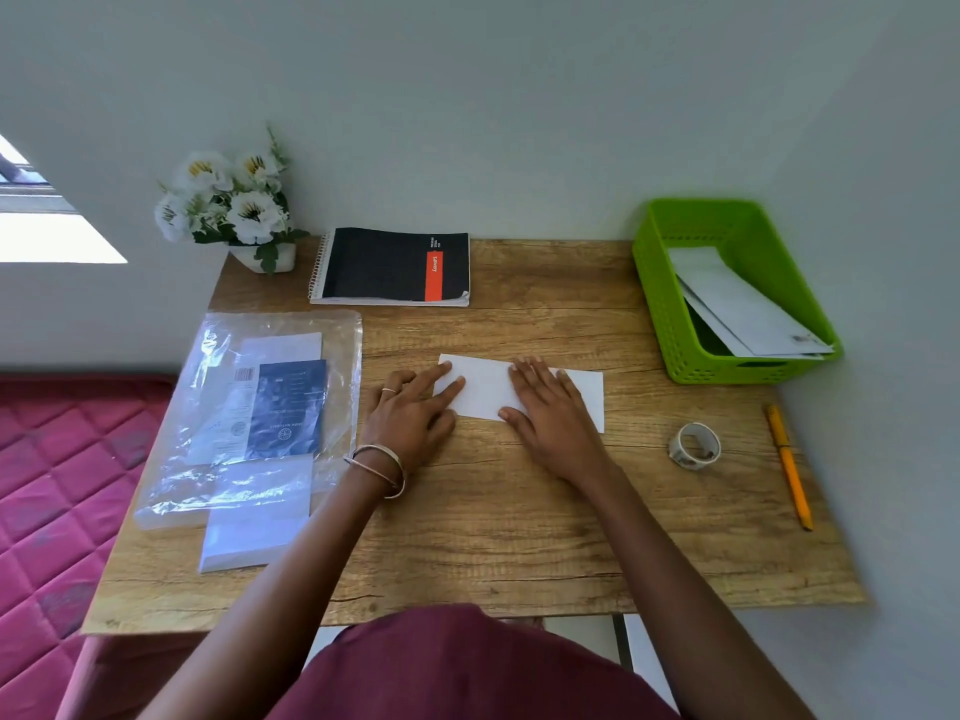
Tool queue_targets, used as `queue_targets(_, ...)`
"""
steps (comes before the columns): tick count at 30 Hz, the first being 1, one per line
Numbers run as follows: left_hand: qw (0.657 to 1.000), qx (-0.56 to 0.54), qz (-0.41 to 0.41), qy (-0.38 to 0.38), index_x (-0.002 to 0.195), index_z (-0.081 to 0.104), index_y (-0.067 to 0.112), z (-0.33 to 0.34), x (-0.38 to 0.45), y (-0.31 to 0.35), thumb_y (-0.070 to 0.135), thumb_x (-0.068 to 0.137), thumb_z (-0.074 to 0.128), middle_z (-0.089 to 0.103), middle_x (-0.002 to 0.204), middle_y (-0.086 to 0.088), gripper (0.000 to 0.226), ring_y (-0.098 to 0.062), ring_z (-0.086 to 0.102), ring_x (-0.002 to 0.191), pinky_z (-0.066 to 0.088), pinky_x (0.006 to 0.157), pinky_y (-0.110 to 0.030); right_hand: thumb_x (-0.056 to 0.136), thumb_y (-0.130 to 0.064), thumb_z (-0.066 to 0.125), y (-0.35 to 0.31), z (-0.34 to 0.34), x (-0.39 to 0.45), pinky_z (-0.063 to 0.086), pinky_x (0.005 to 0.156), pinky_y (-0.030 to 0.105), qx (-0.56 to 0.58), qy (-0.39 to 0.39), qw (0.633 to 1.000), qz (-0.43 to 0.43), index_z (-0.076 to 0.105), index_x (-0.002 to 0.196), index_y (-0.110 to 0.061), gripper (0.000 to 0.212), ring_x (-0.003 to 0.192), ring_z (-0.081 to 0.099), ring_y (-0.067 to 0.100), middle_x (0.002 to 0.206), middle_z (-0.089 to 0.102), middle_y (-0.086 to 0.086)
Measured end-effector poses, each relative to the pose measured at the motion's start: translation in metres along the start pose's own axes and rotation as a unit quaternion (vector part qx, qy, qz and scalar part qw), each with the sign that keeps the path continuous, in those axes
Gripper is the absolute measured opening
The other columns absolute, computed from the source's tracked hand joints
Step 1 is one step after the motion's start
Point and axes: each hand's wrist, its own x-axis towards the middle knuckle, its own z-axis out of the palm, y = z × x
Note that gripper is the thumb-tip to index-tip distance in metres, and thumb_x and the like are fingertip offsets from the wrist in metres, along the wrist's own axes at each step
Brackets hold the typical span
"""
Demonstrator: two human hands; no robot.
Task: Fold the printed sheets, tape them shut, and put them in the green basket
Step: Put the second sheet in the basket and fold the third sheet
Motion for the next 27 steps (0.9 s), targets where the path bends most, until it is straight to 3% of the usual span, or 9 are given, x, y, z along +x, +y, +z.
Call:
queue_targets(6, 1.000, 0.006, 0.010, -0.004, 0.140, 0.027, 0.049, -0.001, 0.000, -0.002, 0.048, 0.096, 0.034, 0.022, 0.152, 0.020, 0.045, -0.020, 0.021, 0.132, 0.020, 0.106, -0.039, 0.077, -0.078, 0.004, 0.036, -0.008, -0.028, -0.005, 0.116, 0.031, 0.031, -0.003, 0.998, 0.049, 0.004, 0.152, -0.013, 0.099, 0.144, -0.010, 0.009, 0.152, -0.011, -0.007)
queue_targets(8, 1.000, 0.016, 0.016, -0.013, 0.141, 0.027, 0.048, -0.002, -0.001, -0.002, 0.046, 0.097, 0.034, 0.021, 0.152, 0.021, 0.045, -0.019, 0.021, 0.132, 0.020, 0.106, -0.039, 0.077, -0.080, 0.015, 0.046, -0.010, -0.031, -0.004, 0.118, 0.031, 0.071, -0.016, 0.996, 0.045, 0.004, 0.152, -0.014, 0.100, 0.143, -0.012, 0.008, 0.155, -0.009, -0.006)
queue_targets(12, 0.999, 0.009, 0.044, 0.023, 0.132, 0.049, 0.033, -0.004, -0.004, -0.002, 0.050, 0.093, 0.025, 0.044, 0.143, 0.010, 0.049, -0.026, 0.040, 0.124, 0.031, 0.097, -0.046, 0.083, -0.059, 0.057, 0.053, -0.016, -0.033, 0.003, 0.119, 0.029, 0.157, 0.004, 0.987, 0.029, 0.018, 0.151, -0.012, 0.091, 0.146, 0.001, 0.011, 0.159, 0.011, 0.001)
queue_targets(15, 0.990, -0.028, 0.060, 0.122, 0.099, 0.067, 0.020, -0.003, -0.008, 0.001, 0.042, 0.090, 0.032, 0.069, 0.107, 0.000, 0.042, -0.032, 0.062, 0.096, 0.044, 0.076, -0.045, 0.078, -0.040, 0.074, 0.052, -0.020, -0.039, 0.008, 0.115, 0.022, 0.216, 0.053, 0.974, 0.031, 0.035, 0.145, -0.013, 0.082, 0.142, 0.016, 0.008, 0.152, 0.026, -0.007)
queue_targets(18, 0.983, -0.074, 0.035, 0.166, 0.087, 0.065, 0.016, -0.004, -0.007, 0.003, 0.039, 0.089, 0.038, 0.069, 0.091, -0.003, 0.035, -0.031, 0.062, 0.083, 0.044, 0.070, -0.040, 0.076, -0.022, 0.079, 0.049, -0.020, -0.046, 0.032, 0.108, 0.028, 0.252, 0.141, 0.957, 0.037, 0.057, 0.129, -0.015, 0.058, 0.127, 0.044, 0.011, 0.133, 0.052, -0.005)
queue_targets(20, 0.965, -0.185, -0.021, 0.185, 0.088, 0.065, 0.014, -0.011, -0.010, 0.009, 0.035, 0.092, 0.043, 0.067, 0.087, -0.004, 0.031, -0.026, 0.057, 0.083, 0.039, 0.067, -0.031, 0.078, -0.014, 0.076, 0.044, -0.022, -0.052, 0.048, 0.093, 0.028, 0.339, 0.212, 0.911, 0.102, 0.068, 0.112, -0.019, 0.035, 0.108, 0.061, 0.012, 0.112, 0.068, -0.002)
queue_targets(23, 0.901, -0.351, -0.117, 0.225, 0.085, 0.060, 0.014, -0.023, -0.014, 0.019, 0.023, 0.094, 0.051, 0.063, 0.083, -0.004, 0.016, -0.019, 0.053, 0.079, 0.037, 0.061, -0.021, 0.080, -0.016, 0.075, 0.033, -0.025, -0.059, 0.053, 0.071, 0.025, 0.499, 0.277, 0.799, 0.190, 0.070, 0.097, -0.019, 0.017, 0.081, 0.066, 0.013, 0.088, 0.071, 0.002)
queue_targets(25, 0.867, -0.413, -0.143, 0.237, 0.084, 0.057, 0.014, -0.026, -0.015, 0.021, 0.025, 0.095, 0.050, 0.064, 0.084, -0.005, 0.017, -0.021, 0.059, 0.077, 0.045, 0.061, -0.024, 0.081, -0.015, 0.074, 0.029, -0.026, -0.062, 0.052, 0.059, 0.024, 0.548, 0.287, 0.756, 0.211, 0.069, 0.094, -0.014, 0.014, 0.065, 0.062, 0.012, 0.079, 0.069, 0.004)
queue_targets(27, 0.839, -0.487, -0.154, 0.190, 0.096, 0.057, 0.018, -0.022, -0.014, 0.020, 0.027, 0.094, 0.052, 0.065, 0.091, -0.005, 0.010, -0.023, 0.064, 0.084, 0.054, 0.065, -0.032, 0.081, -0.014, 0.073, 0.024, -0.024, -0.065, 0.049, 0.049, 0.023, 0.573, 0.282, 0.732, 0.236, 0.068, 0.096, -0.007, 0.017, 0.050, 0.056, 0.012, 0.073, 0.068, 0.008)
